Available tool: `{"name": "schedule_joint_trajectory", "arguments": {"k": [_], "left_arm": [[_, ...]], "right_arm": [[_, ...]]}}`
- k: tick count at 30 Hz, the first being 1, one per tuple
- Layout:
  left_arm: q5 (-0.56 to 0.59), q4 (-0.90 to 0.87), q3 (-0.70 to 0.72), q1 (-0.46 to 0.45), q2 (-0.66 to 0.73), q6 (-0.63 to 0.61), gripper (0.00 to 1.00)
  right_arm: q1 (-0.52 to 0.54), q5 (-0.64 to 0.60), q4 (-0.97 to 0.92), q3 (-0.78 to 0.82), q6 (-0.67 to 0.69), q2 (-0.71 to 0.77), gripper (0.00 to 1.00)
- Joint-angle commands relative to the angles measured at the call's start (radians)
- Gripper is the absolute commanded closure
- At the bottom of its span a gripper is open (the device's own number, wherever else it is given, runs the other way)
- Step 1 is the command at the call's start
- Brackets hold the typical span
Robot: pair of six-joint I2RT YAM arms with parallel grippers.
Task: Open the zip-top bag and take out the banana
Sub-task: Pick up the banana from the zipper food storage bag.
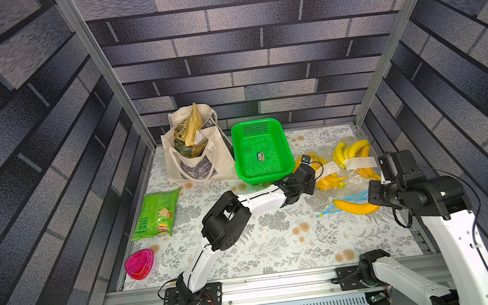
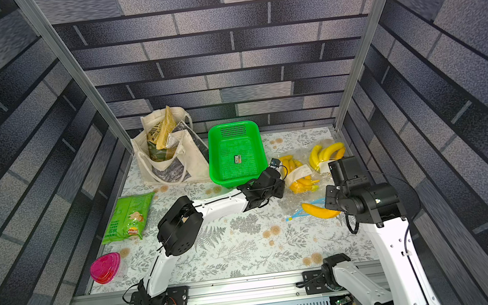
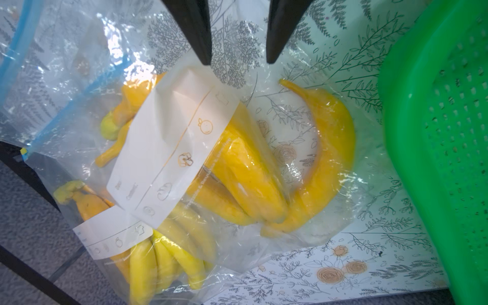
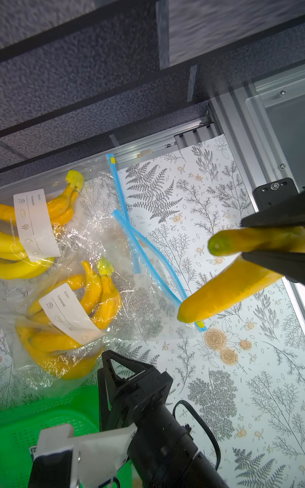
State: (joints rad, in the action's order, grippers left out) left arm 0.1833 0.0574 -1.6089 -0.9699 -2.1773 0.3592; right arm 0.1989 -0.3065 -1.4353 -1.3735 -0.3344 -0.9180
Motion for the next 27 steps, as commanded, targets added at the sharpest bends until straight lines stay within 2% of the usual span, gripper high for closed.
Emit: {"name": "schedule_joint_trajectory", "arguments": {"k": [1, 6, 13, 19, 23, 27], "left_arm": [[0.048, 0.037, 0.089, 0.002, 0.123, -0.035, 0.6], [0.078, 0.085, 0.273, 0.022, 0.285, -0.037, 0.55], [0.163, 0.056, 0.545, 0.121, 0.579, 0.05, 0.46], [0.173, -0.016, 0.719, 0.267, 0.826, 0.136, 0.4], [0.261, -0.066, 0.784, 0.305, 0.959, 0.124, 0.34], [0.272, -0.075, 0.835, 0.333, 1.04, 0.12, 0.33]], "right_arm": [[0.006, 0.108, 0.035, -0.024, 0.008, 0.005, 0.96], [0.006, 0.202, 0.19, 0.012, -0.038, -0.023, 0.96], [0.01, 0.303, 0.571, 0.171, -0.2, -0.125, 0.97], [0.07, 0.291, 0.831, 0.182, -0.33, -0.31, 0.98], [0.116, 0.281, 0.971, 0.132, -0.414, -0.45, 0.98], [0.164, 0.231, 1.062, 0.054, -0.496, -0.586, 0.98]]}}
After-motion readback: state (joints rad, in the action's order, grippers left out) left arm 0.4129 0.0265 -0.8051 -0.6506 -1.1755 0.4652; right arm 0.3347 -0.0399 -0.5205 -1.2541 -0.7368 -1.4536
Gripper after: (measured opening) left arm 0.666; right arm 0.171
